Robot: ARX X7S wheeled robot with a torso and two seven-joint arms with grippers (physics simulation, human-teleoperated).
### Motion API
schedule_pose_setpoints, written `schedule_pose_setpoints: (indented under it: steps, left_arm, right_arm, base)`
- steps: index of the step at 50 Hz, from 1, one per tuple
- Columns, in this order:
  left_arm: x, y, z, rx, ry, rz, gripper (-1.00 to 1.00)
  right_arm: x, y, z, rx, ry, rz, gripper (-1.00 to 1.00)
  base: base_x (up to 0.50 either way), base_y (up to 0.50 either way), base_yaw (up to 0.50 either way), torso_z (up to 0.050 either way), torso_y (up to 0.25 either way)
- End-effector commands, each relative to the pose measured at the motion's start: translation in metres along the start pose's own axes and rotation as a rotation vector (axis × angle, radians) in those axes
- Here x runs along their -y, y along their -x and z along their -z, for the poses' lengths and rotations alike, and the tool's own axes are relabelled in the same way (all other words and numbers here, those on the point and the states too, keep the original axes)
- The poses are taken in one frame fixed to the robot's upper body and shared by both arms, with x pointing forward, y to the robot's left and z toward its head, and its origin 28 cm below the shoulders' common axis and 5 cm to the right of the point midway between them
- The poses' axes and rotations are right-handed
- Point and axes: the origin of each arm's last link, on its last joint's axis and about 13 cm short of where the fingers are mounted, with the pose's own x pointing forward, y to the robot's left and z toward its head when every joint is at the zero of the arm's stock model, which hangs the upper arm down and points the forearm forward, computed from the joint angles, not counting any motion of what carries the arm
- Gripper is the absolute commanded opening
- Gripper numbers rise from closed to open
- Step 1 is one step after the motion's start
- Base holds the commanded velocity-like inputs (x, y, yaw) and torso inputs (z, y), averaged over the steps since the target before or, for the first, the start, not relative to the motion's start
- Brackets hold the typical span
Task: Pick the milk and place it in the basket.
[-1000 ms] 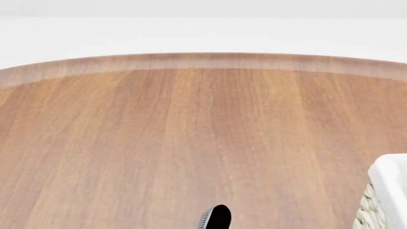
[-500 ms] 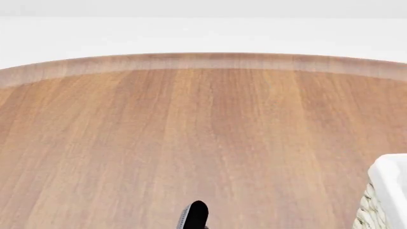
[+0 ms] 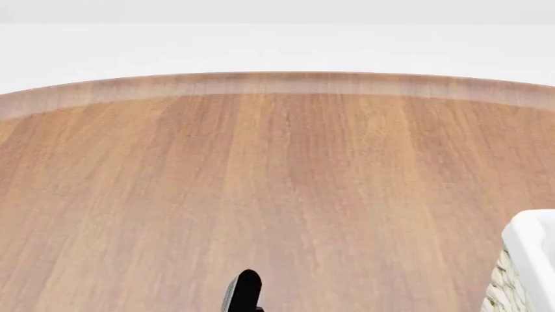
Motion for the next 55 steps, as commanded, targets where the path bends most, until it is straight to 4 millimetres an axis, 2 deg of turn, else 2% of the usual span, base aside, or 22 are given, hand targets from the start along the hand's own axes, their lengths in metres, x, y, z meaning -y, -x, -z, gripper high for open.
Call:
schedule_pose_setpoints:
  steps: [1,33,34,48,55]
  left_arm:
    - [0.0,0.0,0.0,-0.001,0.0,-0.002,1.0]
    - [-0.001,0.001,0.001,-0.003,0.001,-0.003,1.0]
    - [-0.001,0.001,0.001,-0.002,0.001,-0.003,1.0]
    - [-0.001,0.0,0.001,-0.001,0.001,-0.004,1.0]
    - [-0.001,-0.001,0.001,-0.002,0.0,-0.003,1.0]
  right_arm:
    - [0.006,-0.013,0.009,-0.017,-0.022,-0.049,1.0]
    - [0.015,-0.03,0.027,-0.032,-0.081,-0.1,1.0]
    - [0.015,-0.03,0.028,-0.032,-0.08,-0.1,-1.0]
    - [0.016,-0.03,0.029,-0.025,-0.089,-0.08,-1.0]
    - [0.022,-0.027,0.025,-0.013,-0.11,0.014,-1.0]
  base:
    - [0.0,0.0,0.0,0.0,0.0]
    - [0.0,0.0,0.0,0.0,0.0]
    - [0.0,0.0,0.0,0.0,0.0]
    - [0.0,0.0,0.0,0.0,0.0]
    - [0.0,0.0,0.0,0.0,0.0]
